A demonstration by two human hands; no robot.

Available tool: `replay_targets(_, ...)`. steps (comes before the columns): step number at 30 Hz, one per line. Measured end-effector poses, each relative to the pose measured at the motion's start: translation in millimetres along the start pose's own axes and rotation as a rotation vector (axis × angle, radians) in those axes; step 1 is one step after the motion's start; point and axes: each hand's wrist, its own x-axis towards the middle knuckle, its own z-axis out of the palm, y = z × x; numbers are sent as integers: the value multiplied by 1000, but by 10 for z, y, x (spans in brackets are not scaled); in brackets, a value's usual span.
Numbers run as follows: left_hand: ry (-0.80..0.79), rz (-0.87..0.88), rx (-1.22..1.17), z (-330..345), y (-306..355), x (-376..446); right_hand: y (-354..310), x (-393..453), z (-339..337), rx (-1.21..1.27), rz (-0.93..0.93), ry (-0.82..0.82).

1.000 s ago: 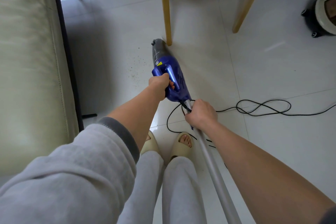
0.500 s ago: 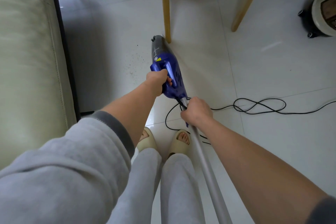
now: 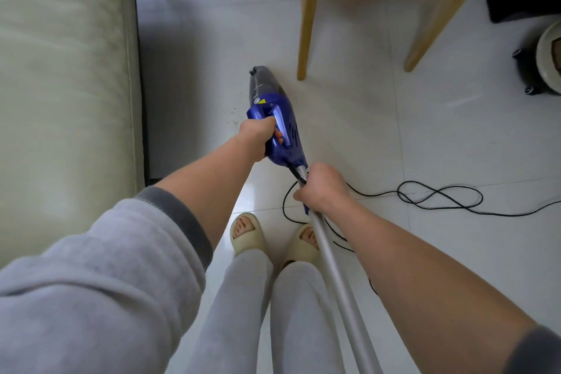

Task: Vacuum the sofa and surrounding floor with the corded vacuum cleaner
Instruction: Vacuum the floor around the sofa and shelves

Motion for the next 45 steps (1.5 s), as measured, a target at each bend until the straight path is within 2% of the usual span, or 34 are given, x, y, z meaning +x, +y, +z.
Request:
replay_targets(8, 10, -25, -110, -439, -108, 40, -319, -96, 188, -48, -65, -14)
replay_targets(19, 50, -67, -288, -886, -295, 22, -653, -189, 361, -265, -132, -16)
replay_targets(30, 111, -90, -427, -1445, -517, 102, -1059, -266, 613, -368, -225, -51)
replay_targets(45, 55, -184, -415, -1590, -692, 47, -1096, -249, 683, -467, -257, -57)
